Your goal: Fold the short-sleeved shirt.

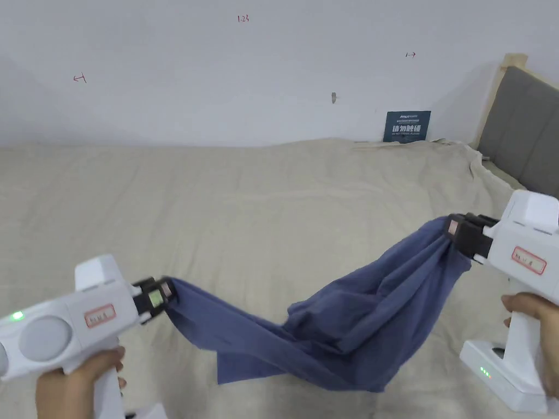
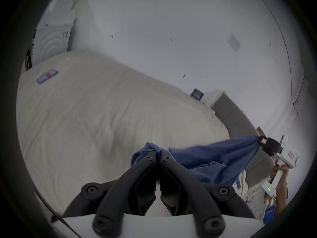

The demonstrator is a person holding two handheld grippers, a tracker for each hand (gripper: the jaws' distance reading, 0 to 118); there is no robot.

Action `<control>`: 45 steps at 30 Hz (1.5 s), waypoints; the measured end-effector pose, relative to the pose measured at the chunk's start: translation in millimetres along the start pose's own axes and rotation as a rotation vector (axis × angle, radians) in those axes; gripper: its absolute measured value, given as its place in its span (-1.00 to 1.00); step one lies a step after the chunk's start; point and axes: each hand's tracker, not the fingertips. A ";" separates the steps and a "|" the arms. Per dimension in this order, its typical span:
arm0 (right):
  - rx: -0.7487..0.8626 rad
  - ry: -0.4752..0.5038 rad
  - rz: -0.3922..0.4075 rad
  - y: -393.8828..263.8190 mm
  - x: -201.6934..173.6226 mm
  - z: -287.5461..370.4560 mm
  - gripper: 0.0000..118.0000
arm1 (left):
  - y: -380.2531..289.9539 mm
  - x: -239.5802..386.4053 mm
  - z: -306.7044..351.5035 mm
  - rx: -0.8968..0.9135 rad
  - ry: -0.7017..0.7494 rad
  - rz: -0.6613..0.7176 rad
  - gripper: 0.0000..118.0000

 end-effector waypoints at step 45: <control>-0.026 -0.146 0.084 -24.1 11.5 -122.6 -0.94 | 84.2 -70.2 -64.5 0.074 0.189 -0.130 -0.99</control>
